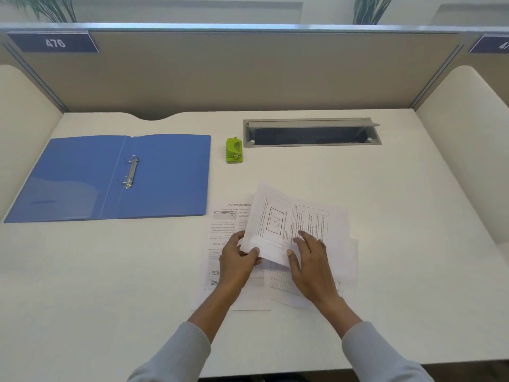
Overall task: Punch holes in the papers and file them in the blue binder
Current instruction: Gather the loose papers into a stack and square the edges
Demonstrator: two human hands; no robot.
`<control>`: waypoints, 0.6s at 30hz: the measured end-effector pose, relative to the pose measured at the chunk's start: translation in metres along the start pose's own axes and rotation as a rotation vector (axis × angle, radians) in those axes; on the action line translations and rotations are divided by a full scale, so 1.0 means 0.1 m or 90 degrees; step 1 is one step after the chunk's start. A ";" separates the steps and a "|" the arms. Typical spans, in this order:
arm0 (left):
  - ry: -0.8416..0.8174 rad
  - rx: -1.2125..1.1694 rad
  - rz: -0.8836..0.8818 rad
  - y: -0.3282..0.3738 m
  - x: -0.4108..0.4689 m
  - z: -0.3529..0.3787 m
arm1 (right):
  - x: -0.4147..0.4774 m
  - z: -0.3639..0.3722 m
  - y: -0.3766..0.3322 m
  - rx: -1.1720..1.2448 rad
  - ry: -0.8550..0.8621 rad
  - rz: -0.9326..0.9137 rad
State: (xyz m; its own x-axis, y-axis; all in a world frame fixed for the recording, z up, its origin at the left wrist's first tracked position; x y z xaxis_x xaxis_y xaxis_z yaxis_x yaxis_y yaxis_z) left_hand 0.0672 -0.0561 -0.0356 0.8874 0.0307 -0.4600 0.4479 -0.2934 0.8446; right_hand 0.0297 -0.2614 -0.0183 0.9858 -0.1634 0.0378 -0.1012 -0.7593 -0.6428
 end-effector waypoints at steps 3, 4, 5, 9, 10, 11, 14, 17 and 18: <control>-0.011 -0.012 0.019 0.14 0.04 -0.10 | 0.14 -0.19 0.01 0.044 0.030 0.007; -0.015 -0.015 0.022 0.18 0.06 -0.14 | 0.18 -0.24 0.01 0.061 0.037 0.012; -0.020 -0.015 0.024 0.21 0.07 -0.17 | 0.21 -0.30 0.01 0.077 0.044 0.020; -0.055 -0.048 0.031 0.36 0.09 -0.30 | 0.40 -0.55 -0.02 0.110 0.079 0.032; -0.066 -0.056 0.034 0.40 0.09 -0.34 | 0.46 -0.61 -0.04 0.111 0.086 0.031; -0.076 -0.061 0.038 0.44 0.09 -0.36 | 0.52 -0.66 -0.05 0.109 0.090 0.031; -0.091 -0.070 0.043 0.53 0.12 -0.47 | 0.68 -0.78 -0.10 0.118 0.076 0.041; -0.094 -0.082 0.037 0.59 0.18 -0.57 | 0.77 -0.84 -0.16 0.217 0.017 0.072; -0.094 -0.085 0.037 0.62 0.19 -0.59 | 0.78 -0.83 -0.17 0.259 -0.006 0.089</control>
State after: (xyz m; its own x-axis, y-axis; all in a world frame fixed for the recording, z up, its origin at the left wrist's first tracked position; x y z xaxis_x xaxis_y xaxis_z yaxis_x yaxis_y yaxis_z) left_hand 0.1182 -0.0170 0.0244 0.8908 -0.1265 -0.4364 0.4157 -0.1610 0.8951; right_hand 0.0969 -0.3135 0.0586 0.9678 -0.2397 -0.0768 -0.1746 -0.4196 -0.8907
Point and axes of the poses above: each hand's wrist, its own x-axis towards the middle knuckle, its own z-axis out of the palm, y = z × x, the point moved 10 cm from there along x, towards the middle knuckle, and after that the axes turned 12 degrees about x, right-handed, at the moved point
